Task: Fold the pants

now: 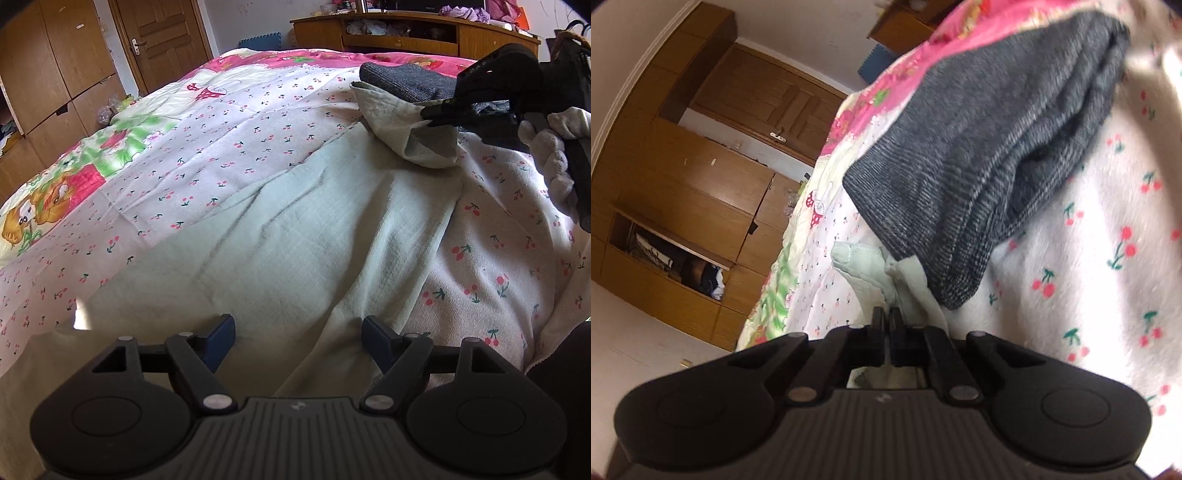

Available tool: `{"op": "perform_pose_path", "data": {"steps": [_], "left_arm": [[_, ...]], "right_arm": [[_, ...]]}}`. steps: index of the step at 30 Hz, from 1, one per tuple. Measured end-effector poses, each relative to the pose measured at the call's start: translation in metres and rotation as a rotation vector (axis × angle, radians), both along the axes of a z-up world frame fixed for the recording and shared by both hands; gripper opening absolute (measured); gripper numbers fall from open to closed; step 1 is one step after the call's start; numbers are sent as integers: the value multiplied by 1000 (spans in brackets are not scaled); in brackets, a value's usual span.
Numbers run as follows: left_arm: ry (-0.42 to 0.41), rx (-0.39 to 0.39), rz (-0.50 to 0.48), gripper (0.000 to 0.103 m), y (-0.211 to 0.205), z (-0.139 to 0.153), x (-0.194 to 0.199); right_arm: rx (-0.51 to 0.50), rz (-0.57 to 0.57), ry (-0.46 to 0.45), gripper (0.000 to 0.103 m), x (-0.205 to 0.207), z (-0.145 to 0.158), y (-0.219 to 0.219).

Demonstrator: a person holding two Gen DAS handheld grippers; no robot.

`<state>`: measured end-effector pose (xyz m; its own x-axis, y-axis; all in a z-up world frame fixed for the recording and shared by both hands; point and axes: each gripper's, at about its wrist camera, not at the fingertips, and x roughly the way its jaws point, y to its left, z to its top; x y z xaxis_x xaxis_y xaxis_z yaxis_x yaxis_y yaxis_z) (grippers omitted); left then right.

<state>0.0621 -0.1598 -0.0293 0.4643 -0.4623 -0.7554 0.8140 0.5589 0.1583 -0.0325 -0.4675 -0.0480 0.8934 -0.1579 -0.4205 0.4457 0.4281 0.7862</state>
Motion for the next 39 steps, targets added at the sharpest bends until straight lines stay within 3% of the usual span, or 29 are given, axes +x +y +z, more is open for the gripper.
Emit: {"op": "perform_pose_path", "data": {"steps": [4,8,11,18,21,25,30,34,37,39], "left_arm": [[-3,0,-4,90,-1,-2,1],[-7,3,-4,91,-2,-1,0],[-15,7,-11,92,-2,-1,-1],[-10,3,-9,93,-1,-2,0],[-8,-5,-5,93,0,-2,0],[-7,-10,-9,93,2,-2,1],[-7,-10,-13,93,3,-2,0],[-5,-11,-8,93,8,0,-1],[7,-22,0,93,11,0,0],[10,-26,1,93,11,-1,0]], "right_arm": [[-67,-41,26,4,-23,5,0],[-115,-16,42,6,-16,7,2],[-230,4,49,5,-10,23,11],[-448,69,190,6,16,35,20],[-476,75,193,9,8,37,25],[-439,38,186,36,-19,38,27],[-240,60,142,38,-21,16,17],[-99,25,30,53,-14,8,2],[-69,-9,-31,67,-21,9,-3],[-46,-20,-63,67,-28,8,-5]]}}
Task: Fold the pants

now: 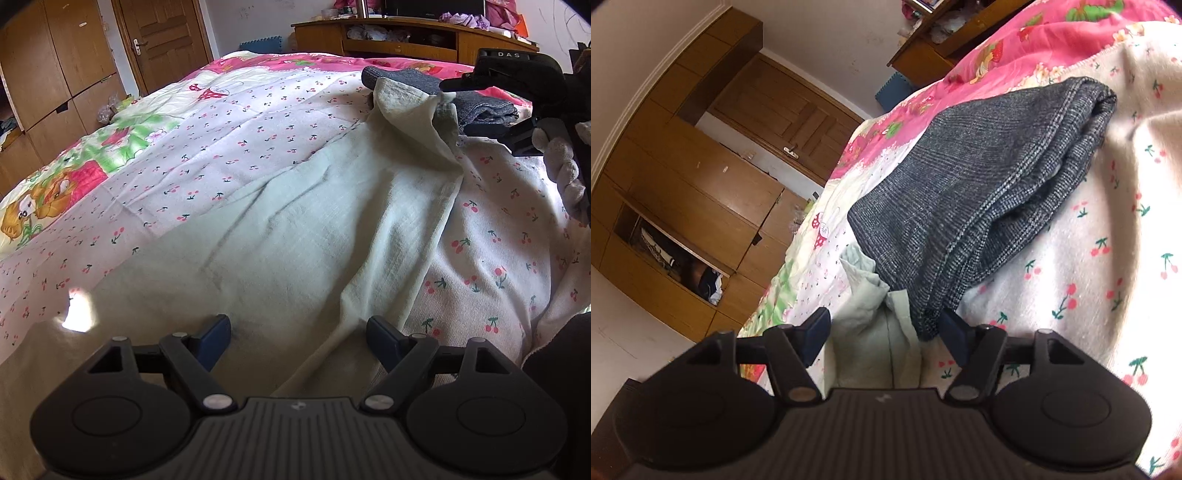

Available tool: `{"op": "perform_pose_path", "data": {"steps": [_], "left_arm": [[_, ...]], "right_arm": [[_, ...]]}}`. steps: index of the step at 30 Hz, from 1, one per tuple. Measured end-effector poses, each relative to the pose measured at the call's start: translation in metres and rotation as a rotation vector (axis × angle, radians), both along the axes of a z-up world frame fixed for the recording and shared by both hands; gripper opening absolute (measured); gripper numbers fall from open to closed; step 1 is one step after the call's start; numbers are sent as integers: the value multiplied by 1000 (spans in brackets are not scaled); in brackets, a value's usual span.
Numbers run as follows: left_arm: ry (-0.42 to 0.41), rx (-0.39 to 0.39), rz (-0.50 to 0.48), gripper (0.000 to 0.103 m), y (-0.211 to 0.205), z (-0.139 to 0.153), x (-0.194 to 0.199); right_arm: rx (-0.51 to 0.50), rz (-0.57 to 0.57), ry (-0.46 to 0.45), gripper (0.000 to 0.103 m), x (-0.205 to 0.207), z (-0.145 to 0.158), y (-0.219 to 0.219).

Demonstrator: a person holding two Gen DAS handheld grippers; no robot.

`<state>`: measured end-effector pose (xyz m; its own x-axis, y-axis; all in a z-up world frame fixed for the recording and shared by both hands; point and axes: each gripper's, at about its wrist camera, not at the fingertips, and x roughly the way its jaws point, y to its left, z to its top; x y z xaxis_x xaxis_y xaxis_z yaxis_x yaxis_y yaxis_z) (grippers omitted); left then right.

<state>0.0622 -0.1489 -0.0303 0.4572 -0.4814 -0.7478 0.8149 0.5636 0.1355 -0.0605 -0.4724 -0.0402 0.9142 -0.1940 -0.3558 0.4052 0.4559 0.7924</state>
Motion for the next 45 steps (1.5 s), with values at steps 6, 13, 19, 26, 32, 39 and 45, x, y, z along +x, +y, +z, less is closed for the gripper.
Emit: {"op": "perform_pose_path", "data": {"steps": [6,13,19,26,32,39,45], "left_arm": [[-2,-3,-6,93,0,-1,1],[1,-7,5,94,0,0,0],[-13,8,0,93,-2,10,-6],[77,50,-44,96,-16,3,-18],[168,-24,-82,96,-3,16,-23],[182,-108,-125,94,25,36,-29],[162,-221,-47,94,37,52,7]], "right_arm": [[12,-11,12,75,2,-2,3],[-20,-1,204,21,42,-8,1],[213,81,-47,4,7,16,-20],[191,27,88,4,-16,23,-38],[109,-1,57,4,-28,34,-23],[23,-1,174,4,-21,45,-16],[60,-35,326,4,-22,17,-20]]}}
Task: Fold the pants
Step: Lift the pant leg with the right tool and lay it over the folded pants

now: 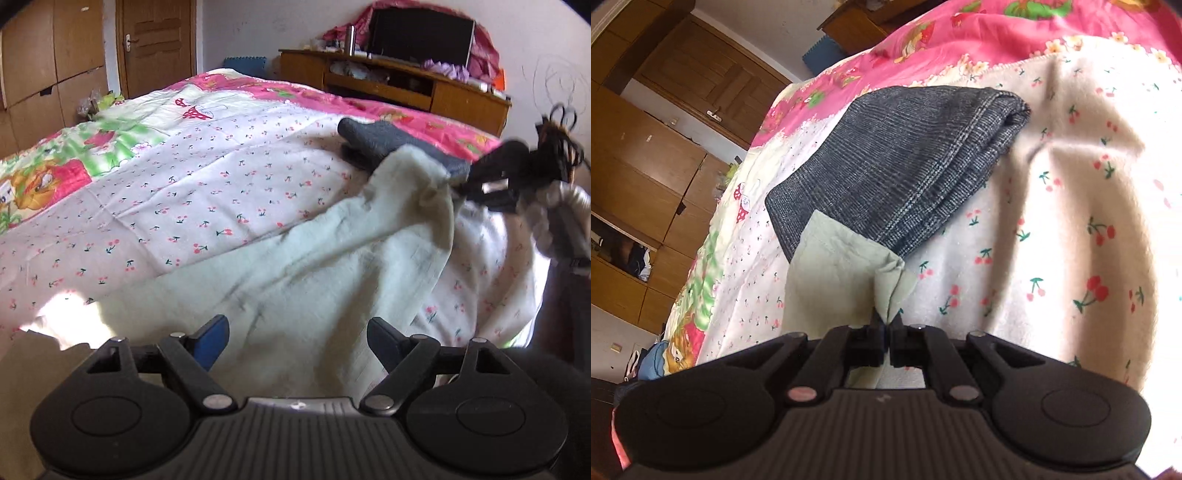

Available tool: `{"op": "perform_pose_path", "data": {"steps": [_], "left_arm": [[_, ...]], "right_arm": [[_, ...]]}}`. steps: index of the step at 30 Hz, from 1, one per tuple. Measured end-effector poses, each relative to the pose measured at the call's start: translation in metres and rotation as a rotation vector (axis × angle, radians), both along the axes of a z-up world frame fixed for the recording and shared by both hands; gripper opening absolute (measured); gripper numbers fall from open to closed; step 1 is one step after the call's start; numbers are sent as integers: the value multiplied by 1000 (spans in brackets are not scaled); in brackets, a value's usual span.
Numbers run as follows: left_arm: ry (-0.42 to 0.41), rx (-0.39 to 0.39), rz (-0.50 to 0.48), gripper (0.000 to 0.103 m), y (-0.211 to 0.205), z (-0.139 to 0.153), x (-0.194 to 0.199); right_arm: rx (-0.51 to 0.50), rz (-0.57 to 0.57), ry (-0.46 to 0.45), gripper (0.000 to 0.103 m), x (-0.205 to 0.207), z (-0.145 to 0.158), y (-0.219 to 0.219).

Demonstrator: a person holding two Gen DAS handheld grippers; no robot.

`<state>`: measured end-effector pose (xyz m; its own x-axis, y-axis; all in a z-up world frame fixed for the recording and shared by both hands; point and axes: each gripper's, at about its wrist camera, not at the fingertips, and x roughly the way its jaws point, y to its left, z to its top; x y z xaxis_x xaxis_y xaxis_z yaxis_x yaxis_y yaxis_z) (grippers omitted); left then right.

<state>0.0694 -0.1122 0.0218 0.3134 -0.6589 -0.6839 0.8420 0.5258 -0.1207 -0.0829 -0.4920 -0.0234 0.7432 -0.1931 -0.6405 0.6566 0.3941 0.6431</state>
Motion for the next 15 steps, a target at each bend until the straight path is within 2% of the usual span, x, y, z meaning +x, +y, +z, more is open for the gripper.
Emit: {"op": "perform_pose_path", "data": {"steps": [2,4,5,6,8,10,12,15], "left_arm": [[-20,-17,23,95,-4,-1,4],[-111,76,43,95,-22,-20,5],[-123,133,49,95,-30,-35,9],[-91,184,63,95,-36,-51,15],[-43,145,101,98,-33,-62,22],[-44,107,115,97,-23,-50,20],[-85,64,115,97,-1,-32,12],[-160,92,192,97,47,-15,3]], "right_arm": [[16,-12,-5,4,-3,-5,0],[31,-29,-62,4,-7,-2,0],[27,-31,-93,4,-10,4,2],[20,-27,-135,4,-10,16,4],[-4,25,-209,4,-4,42,13],[-93,78,-218,4,9,74,28],[-155,138,-264,4,25,105,47],[-244,265,-306,4,57,144,91]]}}
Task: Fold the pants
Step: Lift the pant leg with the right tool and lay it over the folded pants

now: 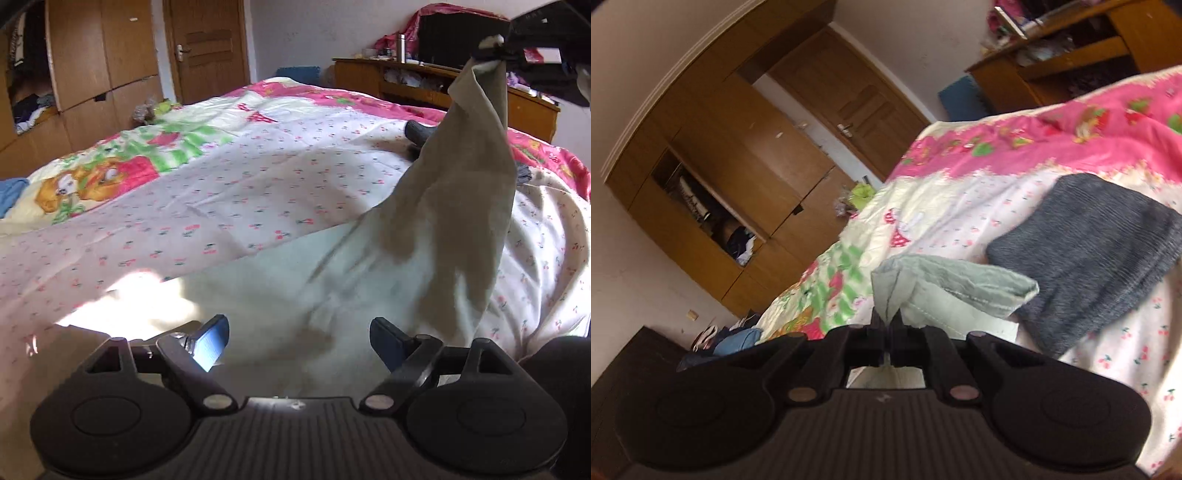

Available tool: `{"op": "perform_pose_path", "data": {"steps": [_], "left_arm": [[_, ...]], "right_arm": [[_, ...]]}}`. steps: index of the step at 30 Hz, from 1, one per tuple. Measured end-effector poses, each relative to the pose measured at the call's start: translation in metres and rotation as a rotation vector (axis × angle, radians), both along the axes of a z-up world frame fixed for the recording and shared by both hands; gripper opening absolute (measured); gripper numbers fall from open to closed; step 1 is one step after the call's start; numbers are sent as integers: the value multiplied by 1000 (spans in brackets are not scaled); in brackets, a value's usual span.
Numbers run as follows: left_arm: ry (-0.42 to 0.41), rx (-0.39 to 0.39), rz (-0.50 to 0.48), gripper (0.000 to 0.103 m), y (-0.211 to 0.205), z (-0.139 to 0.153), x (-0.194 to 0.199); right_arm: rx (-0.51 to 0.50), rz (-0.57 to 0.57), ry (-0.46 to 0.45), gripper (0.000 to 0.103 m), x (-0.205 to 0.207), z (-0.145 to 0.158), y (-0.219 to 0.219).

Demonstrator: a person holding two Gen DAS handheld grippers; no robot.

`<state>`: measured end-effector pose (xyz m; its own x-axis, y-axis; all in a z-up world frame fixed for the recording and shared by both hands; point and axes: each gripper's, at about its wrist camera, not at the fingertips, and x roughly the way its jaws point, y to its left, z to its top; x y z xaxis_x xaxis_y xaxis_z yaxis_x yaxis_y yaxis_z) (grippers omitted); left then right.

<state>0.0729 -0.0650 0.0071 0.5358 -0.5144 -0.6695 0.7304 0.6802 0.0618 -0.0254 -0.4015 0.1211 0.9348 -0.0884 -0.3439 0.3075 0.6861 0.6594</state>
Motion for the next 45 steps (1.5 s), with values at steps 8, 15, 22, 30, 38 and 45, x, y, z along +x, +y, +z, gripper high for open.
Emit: {"op": "perform_pose_path", "data": {"steps": [8,15,22,30,38,45], "left_arm": [[-15,117,405,97,184,-1,-11],[41,166,561,97,259,-32,-38],[49,94,492,97,265,-38,-50],[76,53,499,97,273,-45,-53],[103,35,505,97,273,-41,-70],[119,54,495,97,281,-24,-86]], "right_arm": [[-249,583,45,4,116,6,237],[-452,968,201,4,146,-88,439],[-448,953,225,4,136,-88,465],[-536,1045,165,4,133,-85,510],[-593,1123,198,5,120,-127,537],[-373,1233,226,26,118,-110,503]]}}
